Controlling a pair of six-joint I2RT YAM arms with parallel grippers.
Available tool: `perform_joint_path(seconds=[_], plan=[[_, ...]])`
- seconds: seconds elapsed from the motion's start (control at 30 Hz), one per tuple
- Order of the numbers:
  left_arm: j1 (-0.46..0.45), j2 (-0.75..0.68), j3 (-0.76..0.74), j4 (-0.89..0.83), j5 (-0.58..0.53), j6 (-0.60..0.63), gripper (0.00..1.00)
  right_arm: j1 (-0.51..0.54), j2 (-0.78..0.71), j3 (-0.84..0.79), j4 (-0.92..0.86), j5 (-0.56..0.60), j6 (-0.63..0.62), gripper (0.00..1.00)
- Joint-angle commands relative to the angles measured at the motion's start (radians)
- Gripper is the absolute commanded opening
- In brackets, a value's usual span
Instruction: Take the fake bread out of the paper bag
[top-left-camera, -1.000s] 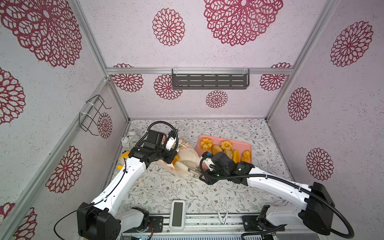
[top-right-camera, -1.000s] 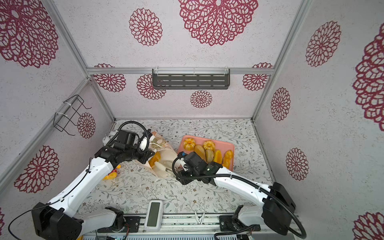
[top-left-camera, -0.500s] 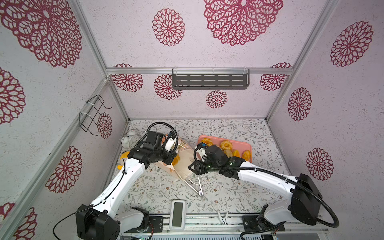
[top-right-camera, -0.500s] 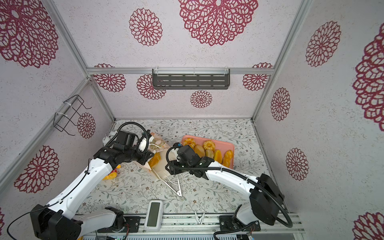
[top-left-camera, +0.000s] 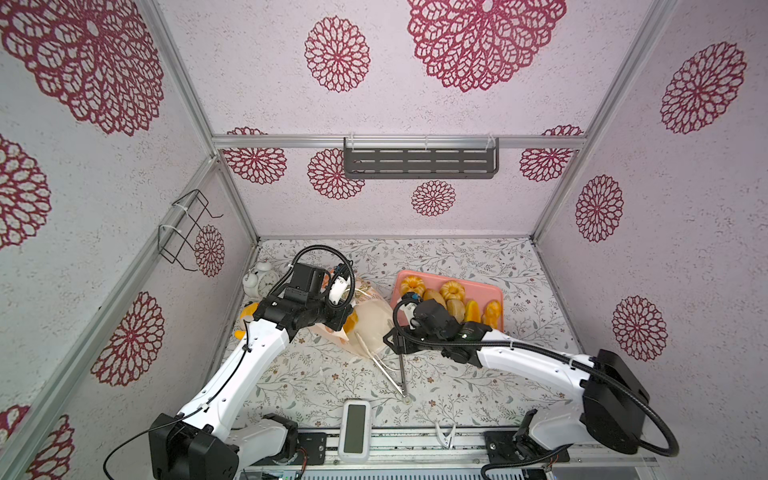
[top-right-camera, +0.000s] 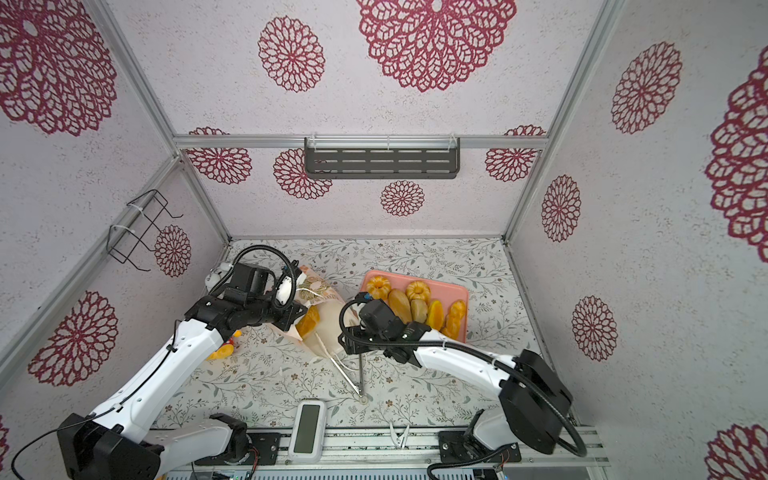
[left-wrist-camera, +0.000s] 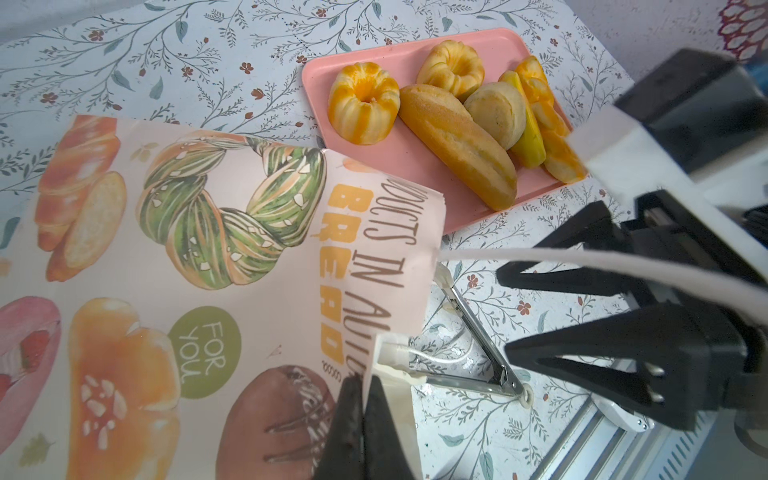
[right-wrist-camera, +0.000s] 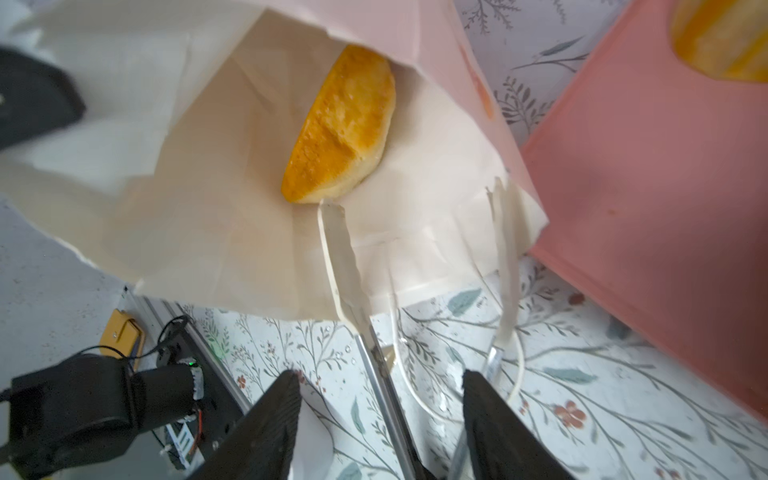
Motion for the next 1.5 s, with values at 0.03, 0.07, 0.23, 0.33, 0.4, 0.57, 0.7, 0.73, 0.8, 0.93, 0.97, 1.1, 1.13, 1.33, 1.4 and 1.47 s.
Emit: perform_joint_path(seconds=[0.03, 0.07, 0.23, 0.33, 0.4, 0.57, 0.7, 0.73, 0.8, 0.93, 0.97, 1.1, 1.13, 1.33, 1.4, 1.47], plan=[[0.007, -0.015, 0.003, 0.022, 0.007, -0.01, 0.0, 0.031, -0.177, -0.139, 0.012, 0.09, 0.005, 0.82], [0.006, -0.013, 0.004, 0.022, 0.009, -0.011, 0.0, 0.044, -0.213, -0.19, 0.014, 0.108, 0.02, 0.92], [0.006, -0.007, -0.001, 0.028, 0.002, -0.017, 0.0, 0.127, -0.291, -0.31, 0.014, 0.146, 0.059, 0.99], [0.006, -0.005, -0.007, 0.031, -0.002, -0.025, 0.0, 0.161, -0.251, -0.266, 0.001, 0.147, 0.026, 0.99], [0.007, -0.005, -0.013, 0.039, -0.004, -0.034, 0.0, 0.162, -0.189, -0.195, -0.082, 0.161, -0.013, 0.99], [0.004, -0.001, -0.025, 0.051, 0.001, -0.061, 0.0, 0.166, -0.217, -0.167, -0.211, 0.297, -0.198, 0.99], [-0.003, 0.007, -0.01, 0.054, 0.008, -0.082, 0.0, 0.188, -0.42, -0.388, -0.018, 0.337, -0.257, 0.99], [-0.005, 0.008, 0.002, 0.044, 0.005, -0.084, 0.0, 0.205, -0.472, -0.459, 0.063, 0.355, -0.25, 0.99], [-0.008, 0.006, 0.015, 0.04, -0.002, -0.081, 0.0, 0.242, -0.536, -0.56, 0.186, 0.397, -0.245, 0.99], [-0.011, 0.005, 0.032, 0.051, -0.009, -0.068, 0.0, 0.38, -0.486, -0.695, 0.407, 0.546, -0.291, 0.99], [-0.011, 0.009, 0.046, 0.041, -0.009, -0.064, 0.0, 0.414, -0.437, -0.717, 0.481, 0.581, -0.316, 0.99], [-0.012, 0.021, 0.064, 0.037, -0.012, -0.056, 0.0, 0.492, -0.211, -0.772, 0.822, 0.667, -0.39, 0.99], [-0.014, 0.024, 0.063, 0.04, -0.011, -0.056, 0.0, 0.504, -0.145, -0.773, 0.904, 0.676, -0.42, 0.99], [-0.043, 0.05, 0.059, 0.035, -0.03, -0.065, 0.0, 0.528, 0.23, -0.786, 1.368, 0.617, -0.51, 0.99], [-0.057, 0.046, 0.05, 0.033, -0.048, -0.071, 0.0, 0.517, 0.263, -0.832, 1.482, 0.624, -0.492, 0.99], [-0.068, 0.042, 0.036, 0.044, -0.058, -0.074, 0.0, 0.513, 0.268, -0.837, 1.505, 0.592, -0.501, 0.99]])
